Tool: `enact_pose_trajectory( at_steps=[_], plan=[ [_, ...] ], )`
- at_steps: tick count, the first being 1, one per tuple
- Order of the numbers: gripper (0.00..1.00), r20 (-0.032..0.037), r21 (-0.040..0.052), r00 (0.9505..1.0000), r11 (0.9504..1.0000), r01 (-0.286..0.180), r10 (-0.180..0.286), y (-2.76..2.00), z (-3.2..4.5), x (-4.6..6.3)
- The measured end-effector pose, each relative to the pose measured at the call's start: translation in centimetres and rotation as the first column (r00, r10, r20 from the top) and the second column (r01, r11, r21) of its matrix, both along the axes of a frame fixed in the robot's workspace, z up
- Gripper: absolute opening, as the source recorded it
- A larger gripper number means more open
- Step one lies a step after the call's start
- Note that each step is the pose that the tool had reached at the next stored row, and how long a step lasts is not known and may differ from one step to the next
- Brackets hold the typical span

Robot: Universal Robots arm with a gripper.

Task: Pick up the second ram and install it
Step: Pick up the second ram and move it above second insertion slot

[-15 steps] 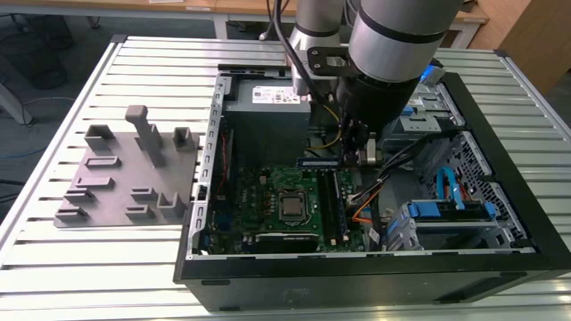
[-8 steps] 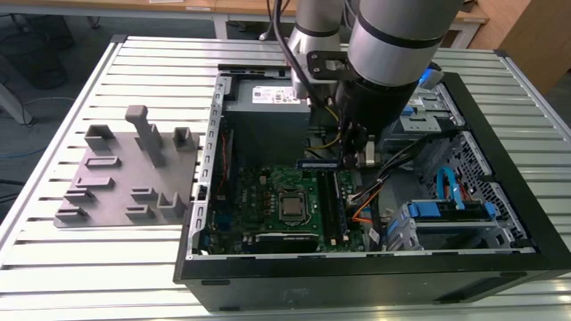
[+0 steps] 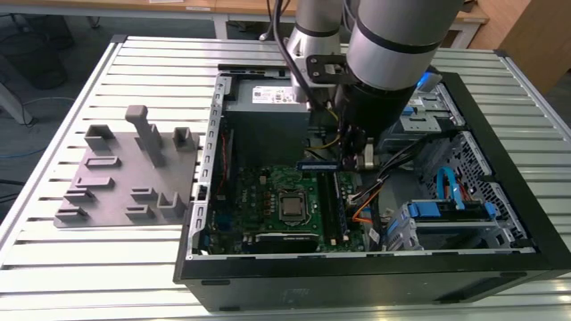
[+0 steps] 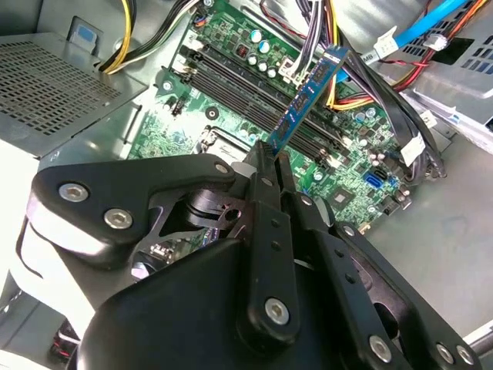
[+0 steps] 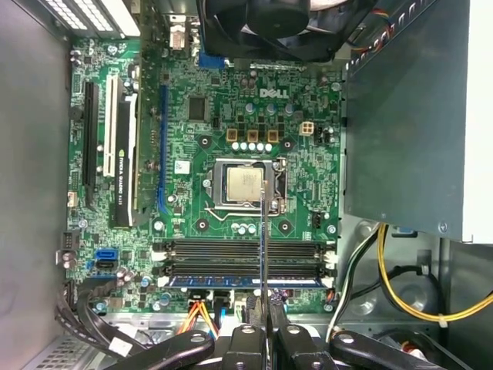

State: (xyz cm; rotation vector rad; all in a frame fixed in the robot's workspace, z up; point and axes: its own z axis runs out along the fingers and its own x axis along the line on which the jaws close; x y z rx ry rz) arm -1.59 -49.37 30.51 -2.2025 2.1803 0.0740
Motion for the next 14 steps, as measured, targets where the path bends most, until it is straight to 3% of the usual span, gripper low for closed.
enact_pose_trajectory(
  at_steps=[14],
  plan=[
    [0.14,0.0,0.0,1.0,1.0,0.0,0.0,-0.01,-0.79,0.0]
  ],
)
